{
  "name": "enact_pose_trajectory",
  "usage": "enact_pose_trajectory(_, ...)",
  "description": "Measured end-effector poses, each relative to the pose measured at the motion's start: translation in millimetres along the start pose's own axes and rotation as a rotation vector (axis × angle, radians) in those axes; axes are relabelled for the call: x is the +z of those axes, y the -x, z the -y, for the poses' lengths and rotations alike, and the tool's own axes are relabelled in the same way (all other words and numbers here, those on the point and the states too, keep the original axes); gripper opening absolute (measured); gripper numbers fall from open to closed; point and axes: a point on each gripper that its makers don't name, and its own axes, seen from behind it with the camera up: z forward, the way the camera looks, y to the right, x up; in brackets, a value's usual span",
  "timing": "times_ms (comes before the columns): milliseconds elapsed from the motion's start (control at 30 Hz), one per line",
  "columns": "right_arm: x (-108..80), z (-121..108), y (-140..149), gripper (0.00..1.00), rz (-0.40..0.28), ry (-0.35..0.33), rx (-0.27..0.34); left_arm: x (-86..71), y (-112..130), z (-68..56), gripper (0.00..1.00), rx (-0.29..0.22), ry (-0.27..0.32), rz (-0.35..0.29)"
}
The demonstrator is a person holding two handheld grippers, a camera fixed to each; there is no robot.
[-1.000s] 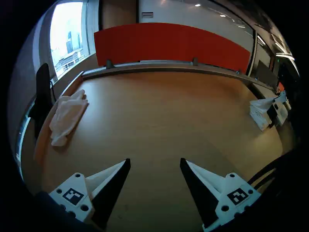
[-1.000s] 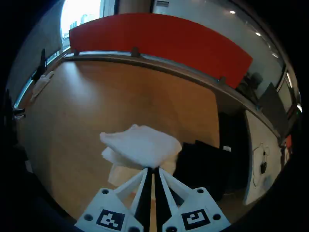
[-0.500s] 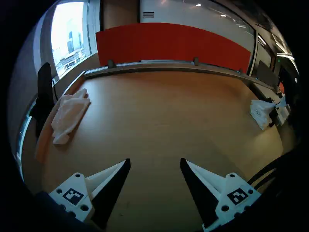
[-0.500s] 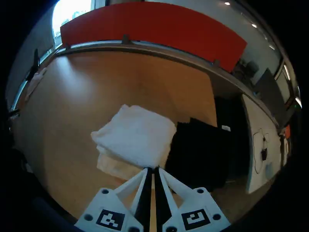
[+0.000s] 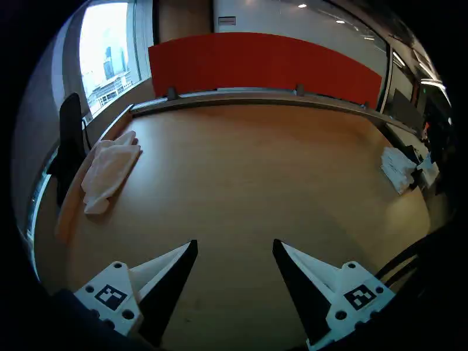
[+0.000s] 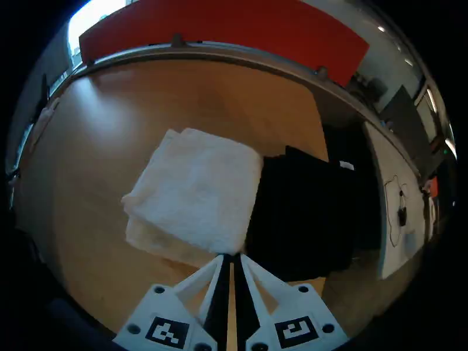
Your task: Fold towel
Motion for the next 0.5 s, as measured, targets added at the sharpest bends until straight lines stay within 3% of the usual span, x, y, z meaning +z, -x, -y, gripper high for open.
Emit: enact_pose_trajectory(500, 22.1, -11, 15, 0.07, 0.046, 0.057, 0.02, -1.6, 2, 2.3, 0.95, 0.005, -0.01, 0.01)
